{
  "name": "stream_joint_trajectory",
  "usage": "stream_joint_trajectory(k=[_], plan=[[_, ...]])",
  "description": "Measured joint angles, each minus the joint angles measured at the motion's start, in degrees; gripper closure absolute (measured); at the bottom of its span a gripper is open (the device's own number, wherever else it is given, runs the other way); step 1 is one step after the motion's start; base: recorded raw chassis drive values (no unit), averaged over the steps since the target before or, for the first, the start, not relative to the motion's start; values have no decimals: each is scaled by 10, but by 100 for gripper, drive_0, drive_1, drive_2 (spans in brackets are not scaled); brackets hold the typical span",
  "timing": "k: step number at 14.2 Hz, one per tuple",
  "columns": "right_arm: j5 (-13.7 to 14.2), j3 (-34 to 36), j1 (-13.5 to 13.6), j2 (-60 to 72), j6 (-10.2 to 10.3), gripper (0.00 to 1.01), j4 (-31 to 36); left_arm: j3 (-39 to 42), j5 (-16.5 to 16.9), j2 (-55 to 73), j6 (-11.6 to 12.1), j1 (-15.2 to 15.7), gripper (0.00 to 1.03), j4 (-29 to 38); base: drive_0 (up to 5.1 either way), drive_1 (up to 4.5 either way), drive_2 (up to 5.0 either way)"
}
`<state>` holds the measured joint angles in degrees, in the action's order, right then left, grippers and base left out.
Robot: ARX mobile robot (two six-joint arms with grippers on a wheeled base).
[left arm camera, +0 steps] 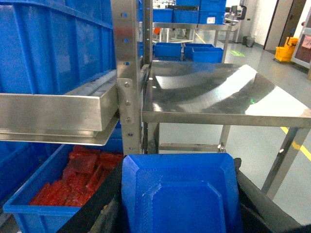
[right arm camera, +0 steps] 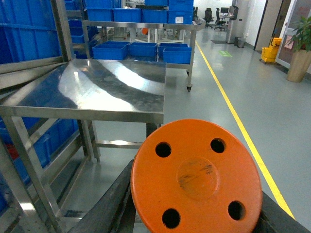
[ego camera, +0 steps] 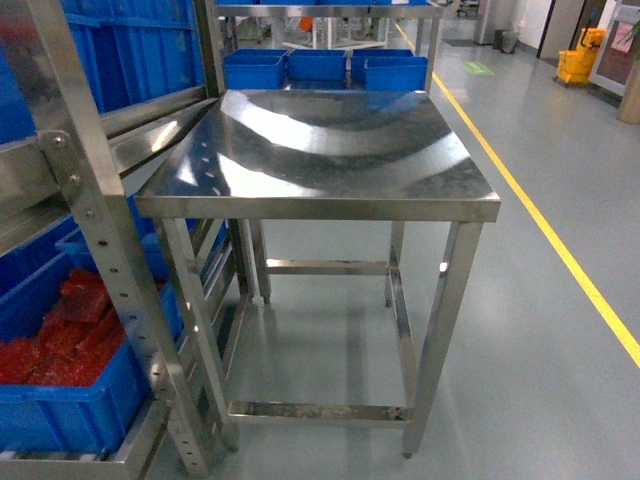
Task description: Sort blue parts and orange caps into right shelf containers
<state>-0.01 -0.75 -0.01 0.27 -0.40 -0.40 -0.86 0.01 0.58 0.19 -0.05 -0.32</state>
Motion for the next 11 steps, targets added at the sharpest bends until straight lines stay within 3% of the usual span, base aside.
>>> stream_joint_trajectory(k=[11], plan=[[0,0,0,0,0,57,2,0,0,0,0,0,59,0,-498,245,245]])
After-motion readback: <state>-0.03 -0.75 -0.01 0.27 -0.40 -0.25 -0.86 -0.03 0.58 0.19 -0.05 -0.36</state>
